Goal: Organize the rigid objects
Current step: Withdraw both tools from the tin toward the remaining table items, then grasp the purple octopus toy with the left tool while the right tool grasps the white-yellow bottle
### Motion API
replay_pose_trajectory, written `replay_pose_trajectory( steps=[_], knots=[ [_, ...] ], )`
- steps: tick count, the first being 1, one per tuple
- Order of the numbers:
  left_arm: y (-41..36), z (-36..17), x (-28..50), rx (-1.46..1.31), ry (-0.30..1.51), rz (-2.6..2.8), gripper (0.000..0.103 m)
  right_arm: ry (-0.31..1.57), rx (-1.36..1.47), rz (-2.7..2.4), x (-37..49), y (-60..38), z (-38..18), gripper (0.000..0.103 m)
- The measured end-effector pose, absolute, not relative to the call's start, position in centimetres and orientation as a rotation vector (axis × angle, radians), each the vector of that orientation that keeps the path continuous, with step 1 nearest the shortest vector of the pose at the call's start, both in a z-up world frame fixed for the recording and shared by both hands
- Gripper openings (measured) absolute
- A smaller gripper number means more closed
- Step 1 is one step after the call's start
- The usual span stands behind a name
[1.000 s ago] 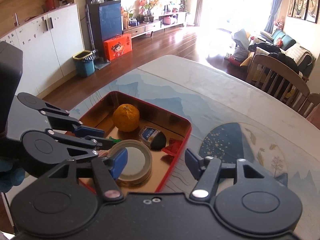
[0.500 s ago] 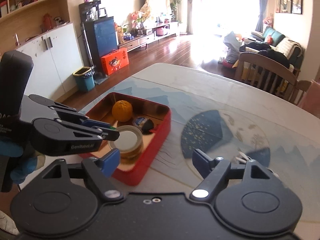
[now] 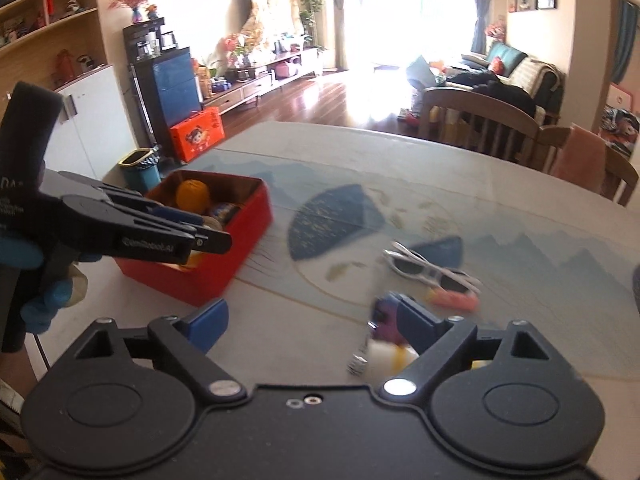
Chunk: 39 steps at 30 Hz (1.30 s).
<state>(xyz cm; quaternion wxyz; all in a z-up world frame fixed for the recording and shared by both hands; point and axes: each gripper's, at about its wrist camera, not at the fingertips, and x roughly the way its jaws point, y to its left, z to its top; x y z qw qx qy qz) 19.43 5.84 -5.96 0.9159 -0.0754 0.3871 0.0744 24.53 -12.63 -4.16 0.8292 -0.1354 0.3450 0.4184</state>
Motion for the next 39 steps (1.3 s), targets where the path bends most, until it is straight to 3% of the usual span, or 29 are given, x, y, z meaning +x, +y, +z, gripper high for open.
replay_pose_trajectory(
  steps=[1,9,22,39],
  knots=[
    [5.3,-5.9,19.6,-0.154,0.789,0.147,0.067,0.737,-0.282,0.881,24.7,-13.3,-4.3,0.094],
    [2.0,-6.0,21.6,-0.157,0.768,0.116,0.082,0.751,-0.289,0.842,26.4,-17.0,-5.6,0.102],
    [-1.7,-6.9,25.6,-0.185,0.782,0.062,0.082,0.781,-0.404,0.888,29.8,-19.3,-8.3,0.102],
    [-4.1,-10.6,30.8,-0.209,0.931,-0.013,0.082,0.840,-0.627,1.119,33.7,-17.0,-11.5,0.101]
  ],
)
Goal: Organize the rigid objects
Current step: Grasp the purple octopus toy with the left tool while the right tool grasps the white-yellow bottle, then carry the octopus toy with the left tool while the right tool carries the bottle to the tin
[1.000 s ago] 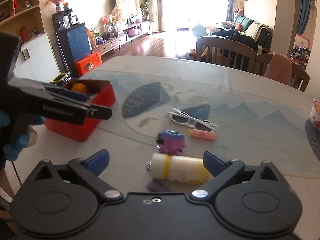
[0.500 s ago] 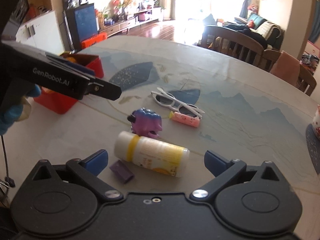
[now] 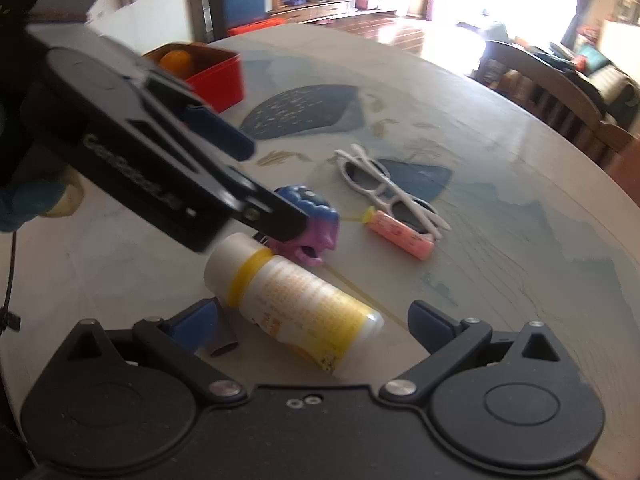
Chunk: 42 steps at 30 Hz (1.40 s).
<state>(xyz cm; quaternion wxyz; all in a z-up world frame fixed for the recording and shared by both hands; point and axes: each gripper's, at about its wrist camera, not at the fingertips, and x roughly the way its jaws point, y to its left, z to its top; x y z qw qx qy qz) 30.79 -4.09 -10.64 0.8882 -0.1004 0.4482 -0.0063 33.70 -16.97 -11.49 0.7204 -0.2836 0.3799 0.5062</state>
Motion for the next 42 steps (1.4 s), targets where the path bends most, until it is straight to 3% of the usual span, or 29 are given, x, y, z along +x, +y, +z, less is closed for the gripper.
replay_pose_trajectory(
  steps=[9,14,16,21,32,42],
  knots=[
    [-4.4,-12.3,33.1,-0.215,0.988,-0.022,0.082,0.873,-0.678,1.208,34.3,-15.9,-12.7,0.095],
    [-4.4,-12.9,33.8,-0.214,1.006,-0.026,0.081,0.891,-0.680,1.220,34.4,-16.4,-12.9,0.080],
    [-4.6,-13.0,34.0,-0.204,1.012,-0.036,0.070,0.898,-0.691,1.223,34.3,-16.6,-13.0,0.075],
    [-4.7,-13.2,34.2,-0.187,1.012,-0.036,0.058,0.886,-0.704,1.222,33.7,-17.0,-13.2,0.066],
    [-3.2,-12.7,33.7,-0.242,0.996,-0.013,0.057,0.852,-0.710,1.166,32.2,-17.7,-13.3,0.056],
    [-0.8,-11.3,32.0,-0.322,0.940,0.050,0.057,0.881,-0.543,1.001,33.3,-18.3,-12.7,0.046]
  ],
)
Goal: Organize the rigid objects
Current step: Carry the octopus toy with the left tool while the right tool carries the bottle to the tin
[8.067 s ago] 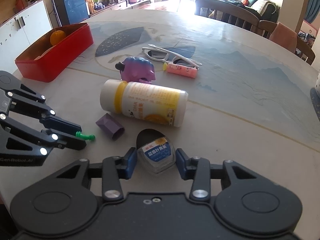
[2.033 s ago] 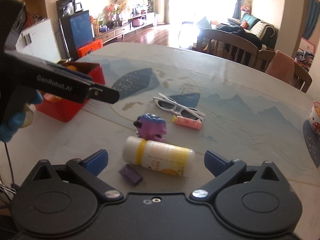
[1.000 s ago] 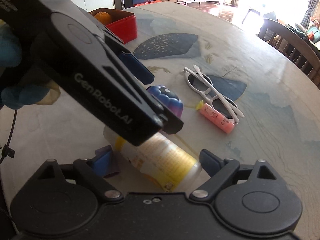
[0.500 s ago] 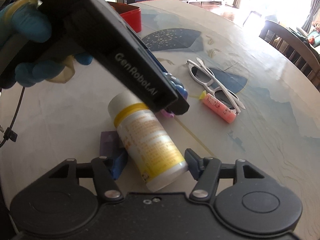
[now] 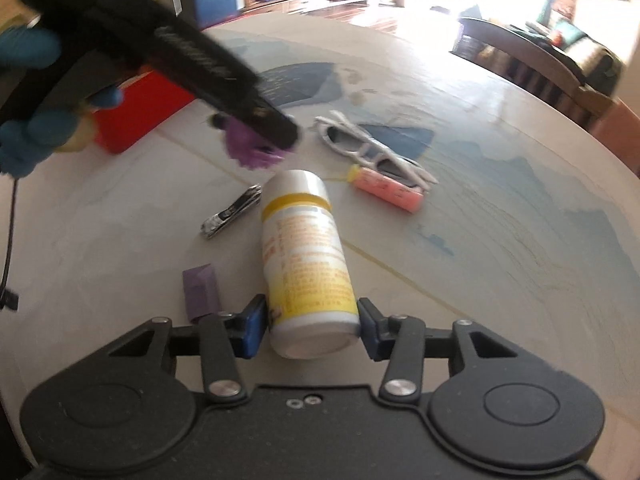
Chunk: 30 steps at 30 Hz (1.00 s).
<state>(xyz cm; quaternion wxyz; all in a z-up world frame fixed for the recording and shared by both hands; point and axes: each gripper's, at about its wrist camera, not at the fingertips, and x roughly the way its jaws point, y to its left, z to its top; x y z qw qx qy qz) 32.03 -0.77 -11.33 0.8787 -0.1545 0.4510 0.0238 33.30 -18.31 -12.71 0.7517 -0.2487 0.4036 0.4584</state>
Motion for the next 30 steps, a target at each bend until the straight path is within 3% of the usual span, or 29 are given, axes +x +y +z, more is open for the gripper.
replay_pose_trajectory(
  steps=[13,30],
  knots=[
    [0.8,-9.0,28.3,-0.338,0.902,0.084,0.057,0.856,-0.322,0.830,32.8,-19.8,-11.1,0.044],
    [6.0,-6.5,22.5,-0.368,0.850,0.135,0.057,0.773,-0.245,0.763,29.6,-17.1,-8.1,0.044]
  ],
)
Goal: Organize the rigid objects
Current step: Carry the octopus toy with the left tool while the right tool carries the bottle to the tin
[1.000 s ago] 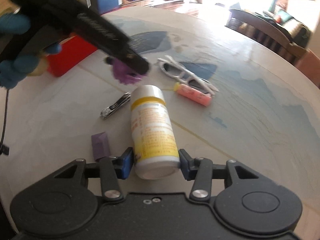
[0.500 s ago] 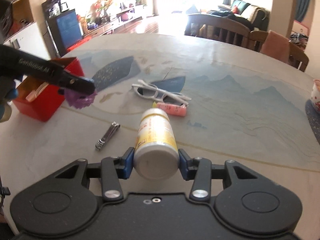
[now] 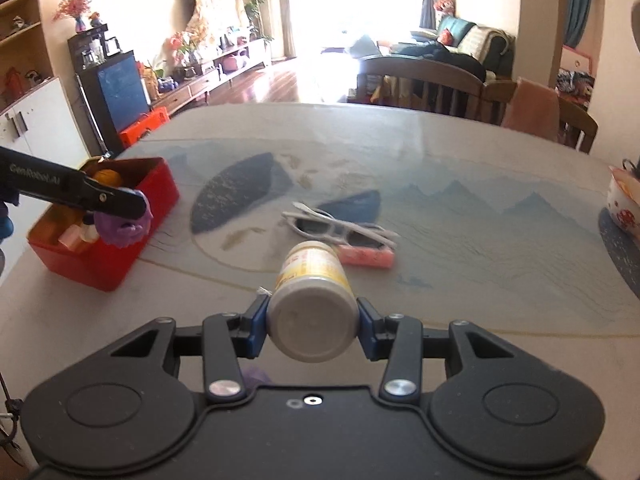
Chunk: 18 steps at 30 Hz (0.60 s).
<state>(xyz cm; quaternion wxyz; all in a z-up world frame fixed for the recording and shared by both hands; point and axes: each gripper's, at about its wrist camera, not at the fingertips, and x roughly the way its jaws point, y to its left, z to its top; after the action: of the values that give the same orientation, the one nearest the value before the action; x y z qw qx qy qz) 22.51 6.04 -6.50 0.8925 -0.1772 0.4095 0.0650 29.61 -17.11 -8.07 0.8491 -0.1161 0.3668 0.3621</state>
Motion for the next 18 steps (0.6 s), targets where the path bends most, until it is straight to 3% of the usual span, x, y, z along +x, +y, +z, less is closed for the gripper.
replay_pose_trajectory(
  steps=[18],
  knots=[
    [16.6,-5.3,16.9,-0.412,0.811,0.267,0.057,0.677,-0.247,0.906,25.9,-5.0,-4.4,0.044]
  ],
)
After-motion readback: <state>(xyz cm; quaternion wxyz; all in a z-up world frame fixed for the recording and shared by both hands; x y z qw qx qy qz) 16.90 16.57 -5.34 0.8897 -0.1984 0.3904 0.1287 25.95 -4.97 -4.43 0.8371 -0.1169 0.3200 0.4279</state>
